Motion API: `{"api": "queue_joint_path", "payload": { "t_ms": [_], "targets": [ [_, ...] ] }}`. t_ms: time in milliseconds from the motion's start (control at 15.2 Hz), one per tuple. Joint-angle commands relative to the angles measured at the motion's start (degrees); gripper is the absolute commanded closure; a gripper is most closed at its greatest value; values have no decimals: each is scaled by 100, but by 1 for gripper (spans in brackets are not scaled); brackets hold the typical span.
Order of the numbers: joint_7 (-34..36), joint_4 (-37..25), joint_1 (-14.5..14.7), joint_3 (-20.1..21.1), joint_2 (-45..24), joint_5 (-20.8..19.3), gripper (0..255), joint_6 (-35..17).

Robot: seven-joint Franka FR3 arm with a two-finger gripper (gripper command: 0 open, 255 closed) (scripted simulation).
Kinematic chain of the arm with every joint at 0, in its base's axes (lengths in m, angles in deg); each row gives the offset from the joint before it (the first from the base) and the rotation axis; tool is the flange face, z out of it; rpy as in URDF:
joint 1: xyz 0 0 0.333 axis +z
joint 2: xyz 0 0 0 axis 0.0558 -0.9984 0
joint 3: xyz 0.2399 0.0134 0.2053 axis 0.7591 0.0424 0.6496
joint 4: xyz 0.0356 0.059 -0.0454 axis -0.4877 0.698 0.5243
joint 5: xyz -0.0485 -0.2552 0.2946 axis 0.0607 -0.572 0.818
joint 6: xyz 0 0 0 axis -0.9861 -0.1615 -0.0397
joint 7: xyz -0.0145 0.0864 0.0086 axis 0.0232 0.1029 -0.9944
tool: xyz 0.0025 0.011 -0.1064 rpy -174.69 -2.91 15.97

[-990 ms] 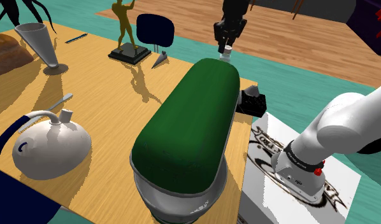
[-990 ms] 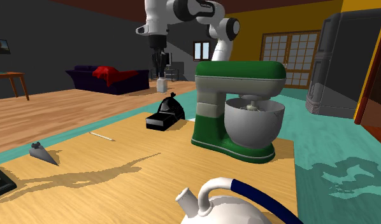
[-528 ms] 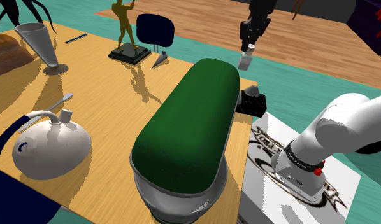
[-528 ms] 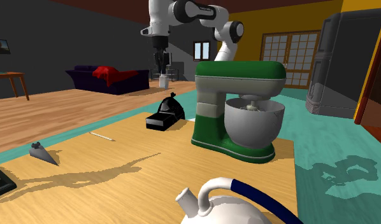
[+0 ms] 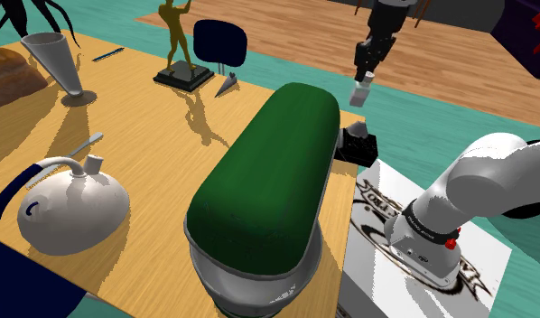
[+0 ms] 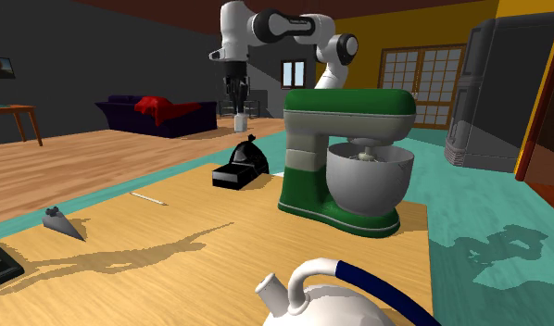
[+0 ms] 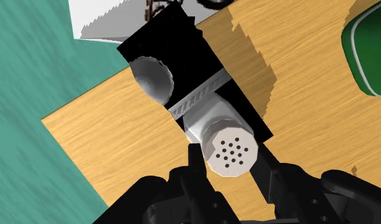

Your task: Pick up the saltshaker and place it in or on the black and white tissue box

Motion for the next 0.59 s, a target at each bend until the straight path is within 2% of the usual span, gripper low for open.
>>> {"api": "queue_joint_path", "payload": {
  "t_ms": [0,528],
  "targets": [
    [0,145,0,-1,-11,-2,255,-157],
    [6,761,-2,-5,-12,-6,255,-774]
  ]
}}
